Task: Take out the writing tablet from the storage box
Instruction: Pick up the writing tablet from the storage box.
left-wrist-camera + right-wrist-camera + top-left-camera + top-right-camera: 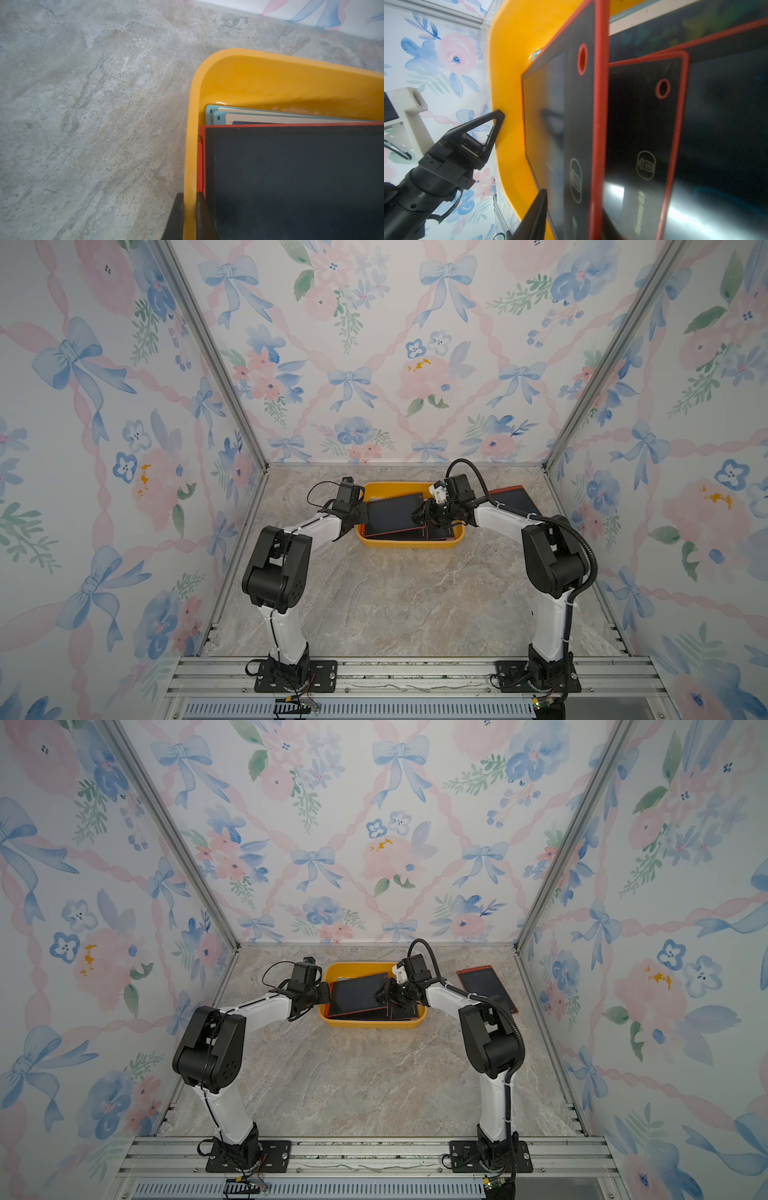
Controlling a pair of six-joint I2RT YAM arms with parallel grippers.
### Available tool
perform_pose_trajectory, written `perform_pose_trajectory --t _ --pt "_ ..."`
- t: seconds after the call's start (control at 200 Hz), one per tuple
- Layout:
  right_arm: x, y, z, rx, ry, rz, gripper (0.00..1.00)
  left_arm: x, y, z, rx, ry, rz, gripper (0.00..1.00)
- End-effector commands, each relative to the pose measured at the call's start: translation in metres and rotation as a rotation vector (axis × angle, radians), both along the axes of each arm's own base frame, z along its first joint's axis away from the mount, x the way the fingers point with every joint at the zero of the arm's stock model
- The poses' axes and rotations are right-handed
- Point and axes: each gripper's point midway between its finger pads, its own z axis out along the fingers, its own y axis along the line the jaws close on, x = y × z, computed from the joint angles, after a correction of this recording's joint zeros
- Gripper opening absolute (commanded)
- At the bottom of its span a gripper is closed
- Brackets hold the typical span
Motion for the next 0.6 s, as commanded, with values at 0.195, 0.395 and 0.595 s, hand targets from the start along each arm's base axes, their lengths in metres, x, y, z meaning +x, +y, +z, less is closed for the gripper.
perform_pose_trajectory --t 0.195,0.395,0.595 --pt "-0.004 0.005 0.019 0.024 -0.041 0.025 0.29 -0.025 -0.005 -0.035 -0.022 0.132 -0.016 0.00" --pt "-0.003 0.005 0.024 0.035 -0.049 0.030 0.25 -0.025 -0.004 -0.034 -0.023 0.130 -0.013 0.00" --pt "-0.002 0.006 0.031 0.052 -0.064 0.034 0.20 -0.025 -0.005 -0.034 -0.021 0.130 -0.015 0.00"
